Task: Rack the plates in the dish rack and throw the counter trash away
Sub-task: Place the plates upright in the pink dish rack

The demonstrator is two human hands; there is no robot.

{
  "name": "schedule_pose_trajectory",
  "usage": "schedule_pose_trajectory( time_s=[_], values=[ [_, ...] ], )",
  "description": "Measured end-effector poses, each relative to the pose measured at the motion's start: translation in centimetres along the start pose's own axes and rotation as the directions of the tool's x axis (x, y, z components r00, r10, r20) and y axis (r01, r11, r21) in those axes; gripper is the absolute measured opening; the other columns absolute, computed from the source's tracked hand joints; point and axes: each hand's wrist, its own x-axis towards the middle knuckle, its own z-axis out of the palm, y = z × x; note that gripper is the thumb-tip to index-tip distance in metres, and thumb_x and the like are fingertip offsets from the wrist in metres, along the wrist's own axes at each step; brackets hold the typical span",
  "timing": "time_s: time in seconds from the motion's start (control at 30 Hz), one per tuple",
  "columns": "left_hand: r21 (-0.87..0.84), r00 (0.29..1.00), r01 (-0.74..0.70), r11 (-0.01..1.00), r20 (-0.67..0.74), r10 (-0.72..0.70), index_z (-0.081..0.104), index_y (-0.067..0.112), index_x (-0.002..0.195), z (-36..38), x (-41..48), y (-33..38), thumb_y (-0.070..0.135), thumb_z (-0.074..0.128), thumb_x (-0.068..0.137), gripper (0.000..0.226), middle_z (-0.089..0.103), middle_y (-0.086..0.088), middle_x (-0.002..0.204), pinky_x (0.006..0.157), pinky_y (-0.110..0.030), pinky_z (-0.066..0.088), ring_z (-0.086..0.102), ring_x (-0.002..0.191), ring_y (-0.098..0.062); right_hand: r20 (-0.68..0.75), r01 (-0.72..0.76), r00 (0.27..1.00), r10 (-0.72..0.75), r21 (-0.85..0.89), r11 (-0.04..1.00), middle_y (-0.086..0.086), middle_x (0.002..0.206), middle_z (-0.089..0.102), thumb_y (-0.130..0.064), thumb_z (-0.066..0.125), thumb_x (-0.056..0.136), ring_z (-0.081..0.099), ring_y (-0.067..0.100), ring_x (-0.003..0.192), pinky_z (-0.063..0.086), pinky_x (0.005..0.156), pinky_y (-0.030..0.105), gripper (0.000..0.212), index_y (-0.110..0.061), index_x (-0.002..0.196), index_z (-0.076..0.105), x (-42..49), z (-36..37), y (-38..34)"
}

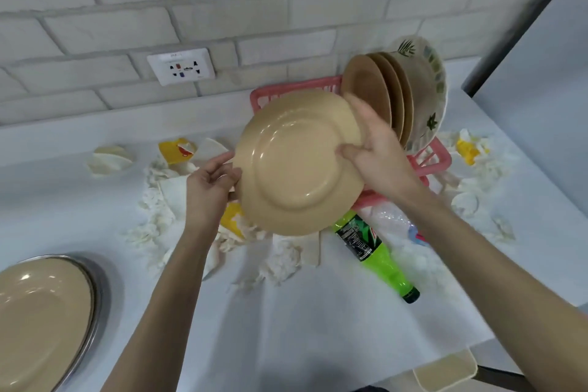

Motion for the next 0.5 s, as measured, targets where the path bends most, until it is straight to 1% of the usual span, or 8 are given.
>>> schedule_pose_trajectory(
  time_s=[0.03, 0.07, 0.17, 0.23, 0.3, 0.33, 0.4, 0.5],
  values=[
    [-0.018, 1.0, 0.01, 1.0, 0.025, -0.009, 0.061, 0.015, 0.124, 1.1, -0.1, 0.0, -0.003, 0.06, 0.093, 0.036, 0.071, 0.008, 0.084, 0.061, -0.026, 0.057, 0.068, 0.078, -0.007, -0.013, 0.031, 0.999, -0.031, -0.057, 0.998, -0.01, 0.139, 0.046, 0.001, 0.06, 0.08, 0.044, 0.011, 0.129, 0.033, 0.106, 0.013, 0.079, -0.023, 0.15, 0.033, 0.8, -1.3, -0.4],
    [-0.031, 0.999, 0.021, 0.999, 0.049, -0.019, 0.055, 0.014, 0.129, 2.3, -0.3, -0.1, -0.004, 0.06, 0.092, 0.041, 0.071, 0.005, 0.088, 0.064, -0.027, 0.058, 0.07, 0.082, -0.008, -0.031, 0.059, 0.998, -0.063, -0.119, 0.991, -0.007, 0.136, 0.049, 0.002, 0.058, 0.08, 0.047, 0.013, 0.125, 0.035, 0.1, 0.01, 0.078, -0.021, 0.15, 0.033, 1.6, -2.6, -0.9],
    [0.044, 0.993, -0.029, 0.999, 0.115, 0.024, 0.051, 0.012, 0.132, 5.2, -0.9, -0.9, -0.004, 0.064, 0.09, 0.047, 0.072, -0.004, 0.104, 0.075, -0.035, 0.059, 0.07, 0.094, -0.016, -0.114, 0.113, 0.98, -0.161, -0.348, 0.931, 0.012, 0.131, 0.058, -0.001, 0.05, 0.08, 0.052, 0.029, 0.117, 0.042, 0.094, 0.027, 0.077, -0.016, 0.151, 0.027, 4.0, -6.1, -2.1],
    [0.189, 0.975, -0.158, 0.969, 0.183, 0.123, 0.06, 0.015, 0.122, 6.7, -1.2, -1.6, -0.003, 0.067, 0.088, 0.039, 0.072, 0.003, 0.1, 0.081, -0.029, 0.056, 0.068, 0.09, -0.007, -0.116, 0.163, 0.962, -0.246, -0.481, 0.862, 0.02, 0.108, 0.065, -0.003, 0.044, 0.078, 0.059, 0.039, 0.097, 0.05, 0.079, 0.039, 0.076, -0.012, 0.151, 0.023, 5.6, -7.7, -2.8],
    [0.343, 0.939, -0.288, 0.894, 0.286, 0.192, 0.068, 0.019, 0.115, 8.0, -1.8, -2.1, 0.008, 0.072, 0.088, 0.03, 0.073, 0.009, 0.1, 0.083, -0.019, 0.053, 0.066, 0.086, 0.005, -0.074, 0.174, 0.963, -0.261, -0.571, 0.802, 0.019, 0.087, 0.062, -0.004, 0.041, 0.077, 0.057, 0.039, 0.075, 0.046, 0.061, 0.035, 0.077, -0.011, 0.151, 0.019, 7.0, -8.6, -3.1],
    [0.4, 0.919, -0.338, 0.852, 0.334, 0.208, 0.07, 0.018, 0.114, 8.6, -2.1, -2.3, 0.012, 0.074, 0.088, 0.027, 0.073, 0.009, 0.101, 0.084, -0.013, 0.05, 0.065, 0.087, 0.01, -0.053, 0.164, 0.967, -0.248, -0.614, 0.772, 0.016, 0.081, 0.058, -0.004, 0.041, 0.078, 0.054, 0.036, 0.07, 0.042, 0.058, 0.033, 0.078, -0.011, 0.152, 0.017, 7.7, -8.9, -3.1],
    [0.455, 0.892, -0.389, 0.801, 0.403, 0.204, 0.072, 0.013, 0.114, 9.5, -2.7, -2.7, 0.014, 0.074, 0.088, 0.026, 0.074, 0.004, 0.105, 0.085, -0.005, 0.045, 0.062, 0.09, 0.015, -0.013, 0.147, 0.976, -0.216, -0.695, 0.704, 0.013, 0.083, 0.053, -0.004, 0.043, 0.08, 0.05, 0.033, 0.069, 0.04, 0.06, 0.034, 0.079, -0.011, 0.153, 0.013, 8.9, -9.1, -2.8],
    [0.551, 0.861, -0.455, 0.7, 0.471, 0.19, 0.073, 0.018, 0.117, 10.0, -3.2, -3.5, 0.022, 0.073, 0.089, 0.028, 0.073, 0.005, 0.113, 0.092, -0.019, 0.049, 0.065, 0.1, 0.0, 0.05, 0.156, 0.979, -0.197, -0.804, 0.574, 0.02, 0.099, 0.057, -0.007, 0.046, 0.083, 0.056, 0.04, 0.079, 0.049, 0.069, 0.044, 0.079, -0.01, 0.154, 0.01, 9.8, -8.5, -1.8]
  ],
)
